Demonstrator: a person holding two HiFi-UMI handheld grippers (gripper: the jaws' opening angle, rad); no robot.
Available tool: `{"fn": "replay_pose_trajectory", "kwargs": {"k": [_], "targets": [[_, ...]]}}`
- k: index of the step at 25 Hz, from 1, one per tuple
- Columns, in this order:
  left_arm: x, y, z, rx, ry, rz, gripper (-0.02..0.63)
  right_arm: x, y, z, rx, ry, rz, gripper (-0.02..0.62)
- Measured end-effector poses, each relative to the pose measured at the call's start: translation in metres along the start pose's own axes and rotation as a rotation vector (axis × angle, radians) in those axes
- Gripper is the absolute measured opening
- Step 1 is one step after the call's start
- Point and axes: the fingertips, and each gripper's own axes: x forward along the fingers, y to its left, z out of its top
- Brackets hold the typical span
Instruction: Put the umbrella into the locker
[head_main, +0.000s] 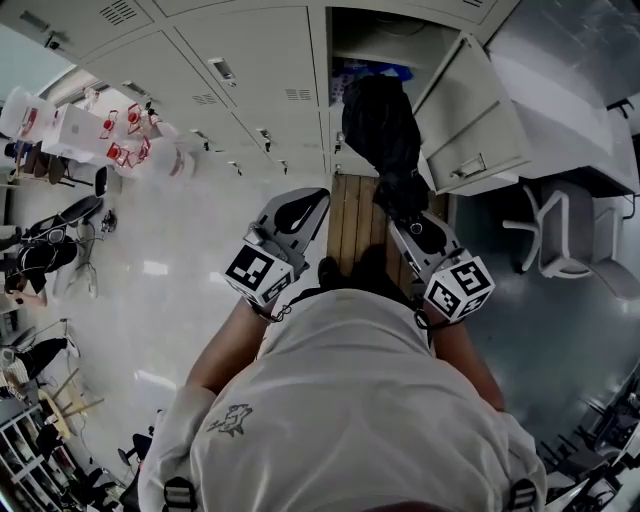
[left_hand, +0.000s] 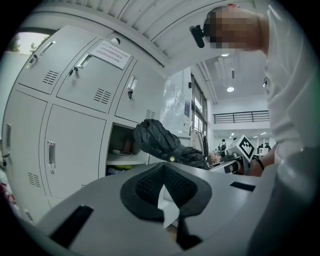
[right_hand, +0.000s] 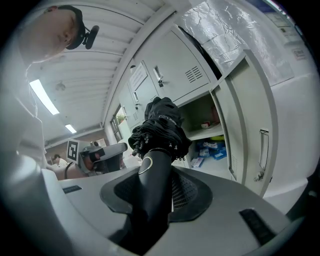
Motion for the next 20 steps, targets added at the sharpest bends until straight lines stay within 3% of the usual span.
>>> {"fn": "replay_pose_trajectory", "kwargs": {"k": [11, 20], "targets": [[0.069, 0.008, 0.02, 0.029, -0.022, 0.063, 0.011, 0.016, -0.061, 0.018, 0.023, 0.042, 0.045, 0.161], [0.108, 0.012, 0.008, 0.018, -0.026, 0.102, 0.011, 0.013, -0.093, 0.012, 0.041, 0.071, 0.092, 0.161]]}}
